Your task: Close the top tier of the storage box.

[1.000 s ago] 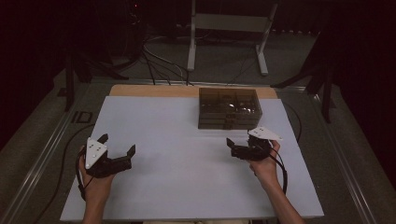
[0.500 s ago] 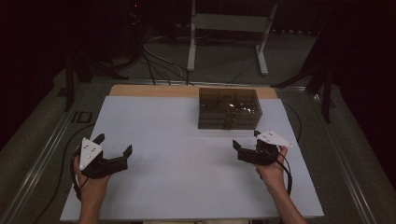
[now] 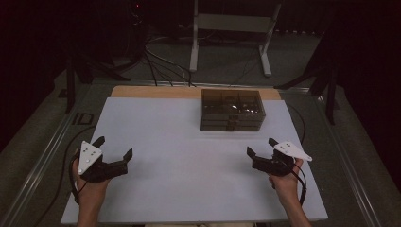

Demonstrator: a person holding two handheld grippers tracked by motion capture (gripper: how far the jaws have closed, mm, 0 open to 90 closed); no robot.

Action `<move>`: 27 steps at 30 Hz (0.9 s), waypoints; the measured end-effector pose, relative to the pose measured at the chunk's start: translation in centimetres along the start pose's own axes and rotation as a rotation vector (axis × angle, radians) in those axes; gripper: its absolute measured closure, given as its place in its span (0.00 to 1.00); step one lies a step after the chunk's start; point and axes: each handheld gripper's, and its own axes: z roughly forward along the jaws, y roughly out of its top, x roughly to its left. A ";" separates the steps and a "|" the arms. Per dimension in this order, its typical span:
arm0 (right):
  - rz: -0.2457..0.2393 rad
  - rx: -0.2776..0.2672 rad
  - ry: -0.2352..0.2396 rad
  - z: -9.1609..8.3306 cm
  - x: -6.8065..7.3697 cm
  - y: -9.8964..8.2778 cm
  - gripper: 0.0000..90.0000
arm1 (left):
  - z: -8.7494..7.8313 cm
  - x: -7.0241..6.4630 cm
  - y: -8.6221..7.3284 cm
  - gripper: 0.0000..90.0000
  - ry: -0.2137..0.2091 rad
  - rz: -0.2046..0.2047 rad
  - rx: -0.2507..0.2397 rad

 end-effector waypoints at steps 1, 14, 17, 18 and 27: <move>0.001 -0.003 -0.001 -0.2 -0.1 -0.1 0.08 | -0.1 0.0 0.0 0.00 0.002 0.001 0.000; 0.006 -0.050 -0.011 -1.9 -0.2 -0.8 0.08 | -0.7 0.4 -0.6 0.00 -0.009 -0.002 0.000; 0.019 -0.061 -0.005 -2.2 -0.4 -0.9 0.08 | -0.7 0.5 -0.7 0.00 -0.010 -0.001 -0.004; 0.017 -0.060 -0.006 -2.2 -0.4 -0.9 0.08 | -0.7 0.6 -0.7 0.00 -0.011 -0.004 -0.005; 0.012 -0.058 -0.008 -2.3 -0.6 -1.3 0.08 | -0.5 0.7 -0.8 0.00 -0.010 -0.022 -0.011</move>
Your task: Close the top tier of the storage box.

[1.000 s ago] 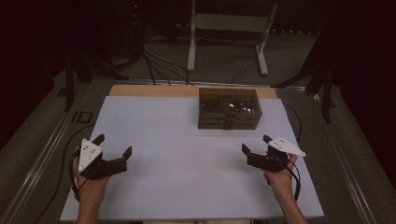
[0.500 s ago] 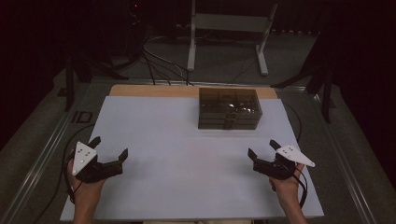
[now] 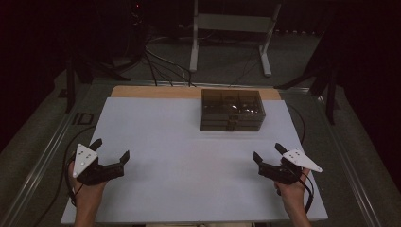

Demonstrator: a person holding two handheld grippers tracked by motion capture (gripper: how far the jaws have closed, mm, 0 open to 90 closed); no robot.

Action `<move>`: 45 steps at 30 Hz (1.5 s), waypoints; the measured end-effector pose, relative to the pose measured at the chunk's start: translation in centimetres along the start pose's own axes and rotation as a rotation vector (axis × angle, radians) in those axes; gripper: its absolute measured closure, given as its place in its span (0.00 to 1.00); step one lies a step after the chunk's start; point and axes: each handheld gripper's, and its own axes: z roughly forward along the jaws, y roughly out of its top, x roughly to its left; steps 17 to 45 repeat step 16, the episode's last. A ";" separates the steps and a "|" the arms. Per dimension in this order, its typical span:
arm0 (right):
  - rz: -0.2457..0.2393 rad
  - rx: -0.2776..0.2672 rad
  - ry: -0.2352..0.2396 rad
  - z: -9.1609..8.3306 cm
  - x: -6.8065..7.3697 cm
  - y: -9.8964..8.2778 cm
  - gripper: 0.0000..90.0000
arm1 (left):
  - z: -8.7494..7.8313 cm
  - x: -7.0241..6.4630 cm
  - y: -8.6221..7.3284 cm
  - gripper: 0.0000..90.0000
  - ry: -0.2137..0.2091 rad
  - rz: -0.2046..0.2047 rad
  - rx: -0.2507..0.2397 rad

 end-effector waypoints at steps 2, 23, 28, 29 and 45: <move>-0.003 0.005 -0.005 0.0 0.0 -0.1 0.08 | 0.0 0.0 0.0 0.00 0.005 0.000 0.000; -0.003 0.015 -0.023 -0.1 -0.7 -0.6 0.08 | 0.4 0.1 -0.3 0.00 0.011 -0.017 0.007; -0.003 0.015 -0.023 -0.1 -0.7 -0.6 0.08 | 0.4 0.1 -0.3 0.00 0.011 -0.017 0.007; -0.003 0.015 -0.023 -0.1 -0.7 -0.6 0.08 | 0.4 0.1 -0.3 0.00 0.011 -0.017 0.007; -0.003 0.015 -0.023 -0.1 -0.7 -0.6 0.08 | 0.4 0.1 -0.3 0.00 0.011 -0.017 0.007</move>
